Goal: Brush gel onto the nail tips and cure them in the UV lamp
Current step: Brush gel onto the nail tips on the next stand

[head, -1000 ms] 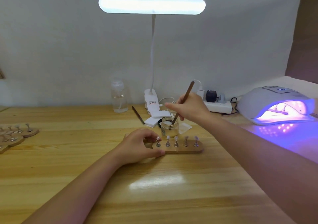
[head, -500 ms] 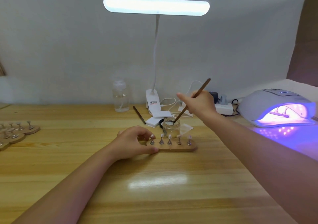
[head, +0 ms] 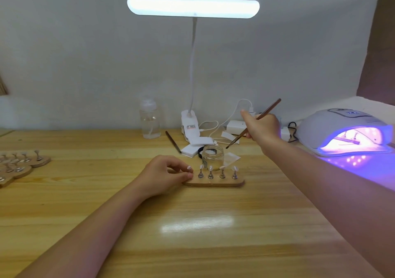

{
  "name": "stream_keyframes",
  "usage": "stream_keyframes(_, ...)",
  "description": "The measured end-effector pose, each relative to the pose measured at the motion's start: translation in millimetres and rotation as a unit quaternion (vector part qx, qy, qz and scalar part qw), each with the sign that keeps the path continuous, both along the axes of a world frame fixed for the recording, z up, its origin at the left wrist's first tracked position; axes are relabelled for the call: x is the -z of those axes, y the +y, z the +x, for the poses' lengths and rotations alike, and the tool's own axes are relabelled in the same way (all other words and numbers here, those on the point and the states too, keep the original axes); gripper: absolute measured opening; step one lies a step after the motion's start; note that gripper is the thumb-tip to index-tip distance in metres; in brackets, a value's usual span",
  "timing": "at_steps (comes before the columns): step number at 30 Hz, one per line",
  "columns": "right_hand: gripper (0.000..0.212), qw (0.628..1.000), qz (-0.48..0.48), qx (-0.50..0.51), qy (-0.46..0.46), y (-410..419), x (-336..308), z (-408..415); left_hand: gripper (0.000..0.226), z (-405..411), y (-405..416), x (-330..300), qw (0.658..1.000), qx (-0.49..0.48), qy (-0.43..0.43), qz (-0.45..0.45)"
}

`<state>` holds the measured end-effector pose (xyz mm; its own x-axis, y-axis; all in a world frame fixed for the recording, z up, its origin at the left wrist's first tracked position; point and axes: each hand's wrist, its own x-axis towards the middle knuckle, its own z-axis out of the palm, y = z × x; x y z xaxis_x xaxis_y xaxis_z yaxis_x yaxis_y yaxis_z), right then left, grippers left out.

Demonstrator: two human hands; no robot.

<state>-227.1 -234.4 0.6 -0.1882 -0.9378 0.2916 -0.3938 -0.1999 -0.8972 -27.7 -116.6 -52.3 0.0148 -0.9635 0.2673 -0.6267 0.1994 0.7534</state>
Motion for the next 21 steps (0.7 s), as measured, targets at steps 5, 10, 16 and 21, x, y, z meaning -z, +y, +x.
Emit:
stream_keyframes(5, 0.05, 0.992, -0.066, -0.019, -0.11, 29.6, 3.8, 0.5, 0.016, -2.3, 1.6, 0.7, 1.0, -0.002, 0.011, -0.021)
stream_keyframes(10, 0.055, 0.955, -0.139, -0.184, -0.187, 81.6, 21.7, 8.8, 0.024, -3.2, 3.1, 3.3, 0.997, -0.02, -0.002, -0.068)
stream_keyframes(16, 0.031, 0.934, -0.227, -0.274, -0.025, 110.7, 57.4, 10.4, 0.031, -7.5, 5.7, 7.8, 0.994, -0.003, -0.009, -0.11)
stream_keyframes(21, 0.035, 0.929, -0.211, -0.291, -0.089, 108.0, 60.7, 13.8, 0.028, -7.2, 5.4, 9.1, 0.995, 0.004, 0.017, -0.094)
